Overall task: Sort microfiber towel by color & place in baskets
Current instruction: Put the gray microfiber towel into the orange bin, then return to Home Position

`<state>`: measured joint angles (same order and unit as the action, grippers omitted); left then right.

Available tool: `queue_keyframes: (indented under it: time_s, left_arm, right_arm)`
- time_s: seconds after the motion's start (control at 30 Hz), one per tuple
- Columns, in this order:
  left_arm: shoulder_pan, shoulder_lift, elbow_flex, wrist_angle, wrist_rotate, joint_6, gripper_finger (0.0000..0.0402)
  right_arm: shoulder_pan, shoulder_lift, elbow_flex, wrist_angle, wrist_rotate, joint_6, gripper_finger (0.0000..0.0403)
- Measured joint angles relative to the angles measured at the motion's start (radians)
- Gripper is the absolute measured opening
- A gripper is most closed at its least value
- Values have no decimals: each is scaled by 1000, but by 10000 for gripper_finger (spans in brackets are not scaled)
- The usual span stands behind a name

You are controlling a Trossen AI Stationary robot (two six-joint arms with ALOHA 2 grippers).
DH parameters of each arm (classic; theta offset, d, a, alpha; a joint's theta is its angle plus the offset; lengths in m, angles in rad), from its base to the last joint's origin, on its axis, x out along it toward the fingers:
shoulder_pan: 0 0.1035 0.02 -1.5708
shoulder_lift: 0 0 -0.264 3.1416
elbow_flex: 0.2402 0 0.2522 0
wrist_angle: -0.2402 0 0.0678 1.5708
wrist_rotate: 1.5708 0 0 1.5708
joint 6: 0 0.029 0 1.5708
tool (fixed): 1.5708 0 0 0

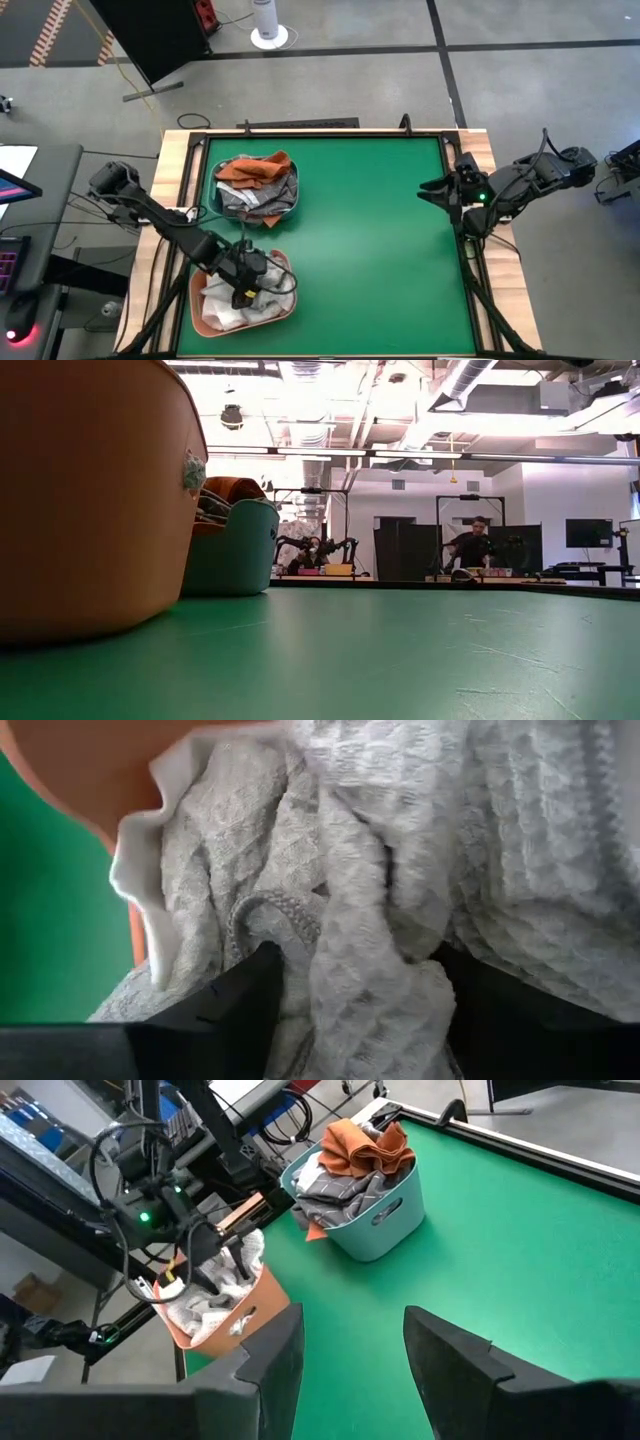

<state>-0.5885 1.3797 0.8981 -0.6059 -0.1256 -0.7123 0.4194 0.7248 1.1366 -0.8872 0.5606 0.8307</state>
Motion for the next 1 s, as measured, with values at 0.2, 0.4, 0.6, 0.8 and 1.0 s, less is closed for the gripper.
queue_keyframes:
  time_s: [0.2,0.4,0.6,0.8,1.0]
  left_arm:
    - [22,-108,69,-12,-9,82,224]
    - [31,-238,85,-16,-125,52,230]
    - [28,-342,84,-17,-451,-72,226]
    - [31,-437,-58,159,-585,-97,206]
    - [73,-492,-303,570,-604,-93,191]
  right_arm:
    - [0,-2,0,-1,0,0,198]
    - [0,-5,0,25,4,-21,198]
    - [0,-53,0,34,73,-100,190]
    - [0,-193,-110,111,84,-142,173]
    - [0,-367,-371,449,73,-250,161]
